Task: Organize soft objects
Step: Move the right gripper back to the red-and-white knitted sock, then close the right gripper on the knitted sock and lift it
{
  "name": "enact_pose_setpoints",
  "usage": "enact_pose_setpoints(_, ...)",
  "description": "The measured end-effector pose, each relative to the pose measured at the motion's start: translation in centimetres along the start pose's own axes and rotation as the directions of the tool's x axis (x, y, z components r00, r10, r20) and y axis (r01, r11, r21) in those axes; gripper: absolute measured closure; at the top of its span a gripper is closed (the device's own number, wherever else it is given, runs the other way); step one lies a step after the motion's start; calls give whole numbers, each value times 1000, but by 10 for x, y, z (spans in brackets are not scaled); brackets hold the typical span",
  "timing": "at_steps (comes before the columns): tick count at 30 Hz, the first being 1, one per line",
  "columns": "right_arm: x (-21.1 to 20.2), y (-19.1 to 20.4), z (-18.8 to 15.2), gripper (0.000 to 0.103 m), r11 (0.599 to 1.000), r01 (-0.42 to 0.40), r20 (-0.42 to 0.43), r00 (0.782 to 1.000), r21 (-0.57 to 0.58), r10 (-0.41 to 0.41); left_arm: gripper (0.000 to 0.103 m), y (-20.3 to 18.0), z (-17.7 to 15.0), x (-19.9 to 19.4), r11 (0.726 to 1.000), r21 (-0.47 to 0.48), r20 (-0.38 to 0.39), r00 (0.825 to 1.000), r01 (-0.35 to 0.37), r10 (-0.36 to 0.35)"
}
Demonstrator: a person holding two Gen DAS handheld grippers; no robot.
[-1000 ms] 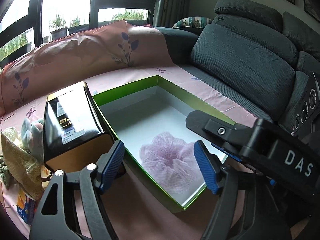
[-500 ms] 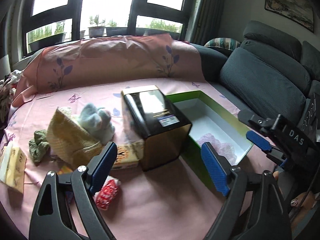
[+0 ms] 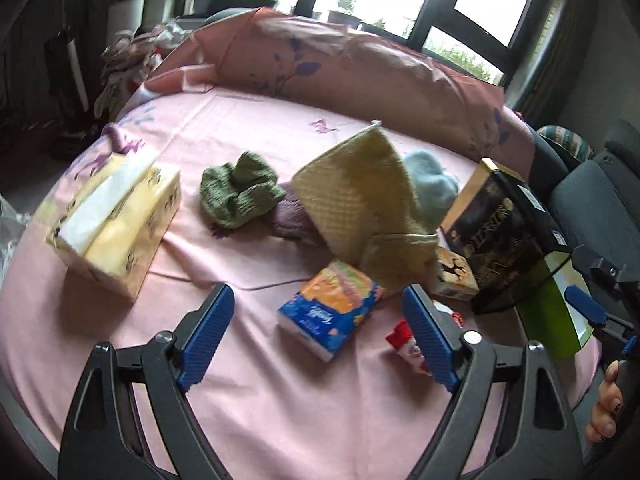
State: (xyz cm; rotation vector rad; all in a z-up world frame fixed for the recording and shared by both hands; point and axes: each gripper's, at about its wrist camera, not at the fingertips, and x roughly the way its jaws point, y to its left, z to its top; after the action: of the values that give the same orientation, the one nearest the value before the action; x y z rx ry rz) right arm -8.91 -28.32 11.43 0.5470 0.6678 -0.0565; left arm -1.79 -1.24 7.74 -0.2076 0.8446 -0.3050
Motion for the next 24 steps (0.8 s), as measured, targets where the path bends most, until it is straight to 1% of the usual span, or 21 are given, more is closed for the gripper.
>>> enact_pose_setpoints(3,23,10,-7,20,1000,-8,-71,997,-13,7,18,28,-2,10,994,-111,-59,998,19,-26)
enact_pose_setpoints(4,30,14,-10,20,1000,-8,-91,996,-21,6,18,34,-2,10,991,-135,-58,998,17,-25)
enact_pose_setpoints(6,41,24,-16,20,999,-9,-123,992,-32,5,18,40,-2,8,985,-170,-44,999,-9,2)
enact_pose_setpoints(8,49,30,-22,20,999,-48,-148,988,-20,44,18,44,-2,9,982,-191,-46,999,-9,0)
enact_pose_setpoints(10,56,36,-27,20,995,-96,-178,980,-11,93,18,47,-3,12,979,-205,-74,997,20,-35)
enact_pose_setpoints(11,60,38,-29,20,995,-102,-188,977,-12,98,18,50,-3,13,975,-220,-81,995,33,-52)
enact_pose_setpoints(12,63,40,-32,20,996,-87,-195,977,-17,82,18,52,-4,13,972,-233,-82,995,42,-62)
enact_pose_setpoints(14,72,44,-35,20,999,-24,-201,979,-38,16,18,52,-3,11,972,-231,-74,995,42,-61)
enact_pose_setpoints(15,76,44,-37,20,999,3,-205,979,-48,-13,19,51,-2,9,975,-220,-64,997,35,-50)
enact_pose_setpoints(17,83,44,-40,22,998,27,-223,974,-53,-39,19,49,-2,4,981,-193,-40,999,8,-16)
enact_pose_setpoints(19,89,42,-42,26,998,34,-245,969,-50,-45,19,47,-2,0,986,-169,-19,1000,-6,2)
enact_pose_setpoints(20,92,42,-43,30,998,44,-253,966,-50,-55,19,46,-2,-1,987,-162,-11,1000,-7,5)
enact_pose_setpoints(22,97,41,-46,34,995,85,-256,962,-59,-98,19,46,-1,-4,988,-155,3,1000,-2,2)
enact_pose_setpoints(24,100,40,-46,44,990,122,-255,957,-71,-136,19,46,-2,-5,988,-153,8,1000,-1,2)
